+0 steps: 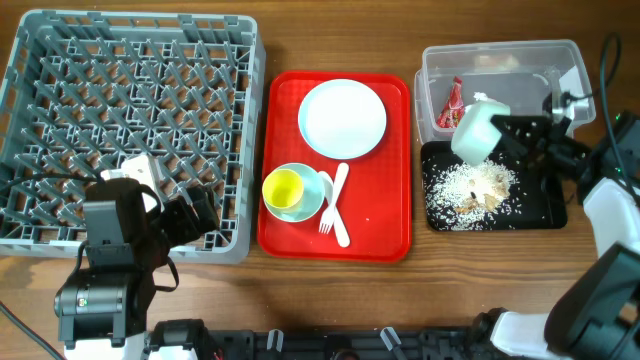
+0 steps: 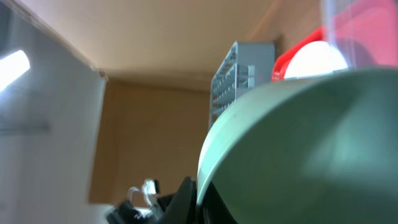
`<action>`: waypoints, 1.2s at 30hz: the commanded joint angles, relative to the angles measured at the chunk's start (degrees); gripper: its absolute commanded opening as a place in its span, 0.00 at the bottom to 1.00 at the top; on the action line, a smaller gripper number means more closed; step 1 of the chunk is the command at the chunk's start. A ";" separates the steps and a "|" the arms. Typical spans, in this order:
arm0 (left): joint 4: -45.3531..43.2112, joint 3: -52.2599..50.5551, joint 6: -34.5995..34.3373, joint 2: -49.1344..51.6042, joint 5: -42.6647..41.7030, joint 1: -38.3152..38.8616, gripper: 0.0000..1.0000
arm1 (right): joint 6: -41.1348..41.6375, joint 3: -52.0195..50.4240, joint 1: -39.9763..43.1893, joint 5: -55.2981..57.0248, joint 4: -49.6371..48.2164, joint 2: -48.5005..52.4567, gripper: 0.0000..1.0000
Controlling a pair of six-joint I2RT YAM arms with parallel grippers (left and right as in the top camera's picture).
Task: Sort waste into correct bins and load items into the dishwasher rack
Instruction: 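Carry the empty green bowl back and set it on the white plate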
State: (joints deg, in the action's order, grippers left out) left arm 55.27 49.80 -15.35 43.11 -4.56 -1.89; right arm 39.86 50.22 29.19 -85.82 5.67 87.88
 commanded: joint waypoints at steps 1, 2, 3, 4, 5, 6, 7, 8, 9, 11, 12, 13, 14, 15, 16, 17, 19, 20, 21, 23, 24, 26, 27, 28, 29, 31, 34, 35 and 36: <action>-0.11 1.09 -0.09 -0.35 -0.11 -0.26 1.00 | 14.69 0.46 -5.09 2.29 -13.00 -6.36 0.04; -0.13 1.09 -0.09 -0.35 -0.11 -0.26 1.00 | 21.24 0.46 -7.13 2.25 -20.83 -7.30 0.04; -0.13 1.09 -0.11 -0.35 -0.13 -0.26 1.00 | 27.10 0.46 -8.79 2.27 -27.82 -7.54 0.04; -0.13 1.09 -0.11 -0.35 -0.11 -0.26 1.00 | 32.33 0.46 -10.10 2.29 -34.25 -7.52 0.05; -0.13 1.09 -0.11 -0.35 -0.11 -0.26 1.00 | 38.34 0.46 -11.67 2.91 -41.88 -7.41 0.04; -0.13 1.09 -0.11 -0.35 -0.11 -0.26 1.00 | 41.44 0.46 -12.44 3.65 -46.42 -7.41 0.04; -0.13 1.09 -0.11 -0.35 -0.11 -0.26 1.00 | 44.37 0.46 -12.87 4.72 -50.97 -7.41 0.05; -0.13 1.09 -0.11 -0.35 -0.11 -0.26 1.00 | 45.97 0.46 -12.90 5.84 -53.29 -7.41 0.04; -0.13 1.09 -0.11 -0.35 -0.11 -0.26 1.00 | 46.27 0.46 -12.90 6.60 -53.90 -7.41 0.04; -0.11 1.09 -0.11 -0.35 -0.11 -0.26 1.00 | 46.07 0.46 -12.90 7.48 -54.10 -7.41 0.04; -0.13 1.09 -0.09 -0.35 -0.11 -0.26 1.00 | 45.70 0.46 -12.90 7.80 -54.10 -7.41 0.05; -0.13 1.09 -0.11 -0.35 -0.11 -0.26 1.00 | 45.40 0.46 -12.90 8.28 -54.18 -7.41 0.04; -0.13 1.09 -0.09 -0.35 -0.11 -0.26 1.00 | 44.87 0.46 -12.90 9.05 -54.40 -7.41 0.04; -0.13 1.09 -0.11 -0.35 -0.11 -0.26 1.00 | 42.64 0.46 -12.90 11.72 -54.40 -7.41 0.04; -0.13 1.09 -0.11 -0.35 -0.13 -0.26 1.00 | 41.44 0.46 -12.90 15.39 -54.47 -7.41 0.04; -0.11 1.09 -0.11 -0.35 -0.13 -0.26 1.00 | 40.65 0.46 -12.90 18.27 -54.55 -7.41 0.04; -0.09 1.09 -0.11 -0.35 -0.17 -0.26 1.00 | 35.78 0.70 -12.90 25.51 -54.49 -7.41 0.05; -0.07 1.09 -0.11 -0.35 -0.17 -0.26 1.00 | 33.42 0.85 -12.90 27.78 -54.16 -7.41 0.05; -0.07 1.09 -0.11 -0.35 -0.39 -0.26 1.00 | 31.95 1.22 -12.90 29.49 -52.81 -7.41 0.05; -0.09 1.09 -0.11 -0.35 -0.61 -0.26 1.00 | 26.29 2.67 -12.90 31.50 -48.02 -7.41 0.04; -0.11 1.09 -0.11 -0.35 -0.61 -0.26 1.00 | 22.01 4.07 -12.90 33.31 -42.05 -7.41 0.05; -0.09 1.09 -0.11 -0.35 -0.59 -0.26 1.00 | 13.25 7.58 -12.90 36.65 -28.39 -7.41 0.04; -0.09 1.09 -0.11 -0.35 -0.59 -0.26 1.00 | 9.44 9.44 -12.92 37.79 -22.69 -7.41 0.05; -0.09 1.09 -0.11 -0.35 -0.57 -0.26 1.00 | 4.79 11.61 -13.09 38.71 -17.07 -7.41 0.05; -0.09 1.09 -0.09 -0.35 -0.57 -0.26 1.00 | 0.74 13.88 -13.29 39.19 -11.96 -7.41 0.05; -0.13 1.09 -0.11 -0.35 -0.55 -0.26 1.00 | -6.29 19.02 -13.51 39.80 -1.07 -7.43 0.05; -0.13 1.09 -0.09 -0.35 -0.55 -0.26 1.00 | -17.38 25.11 -15.04 42.36 16.46 -7.43 0.04; -0.13 1.09 -0.11 -0.35 -0.55 -0.26 1.00 | -22.23 26.86 -16.41 45.44 23.65 -7.43 0.04; -0.13 1.09 -0.11 -0.35 -0.55 -0.26 1.00 | -25.40 27.63 -17.75 48.11 28.33 -7.43 0.04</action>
State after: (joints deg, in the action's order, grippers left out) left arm 55.29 49.80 -15.35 43.11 -4.58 -1.89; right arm 29.91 74.56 14.48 -44.77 26.11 80.97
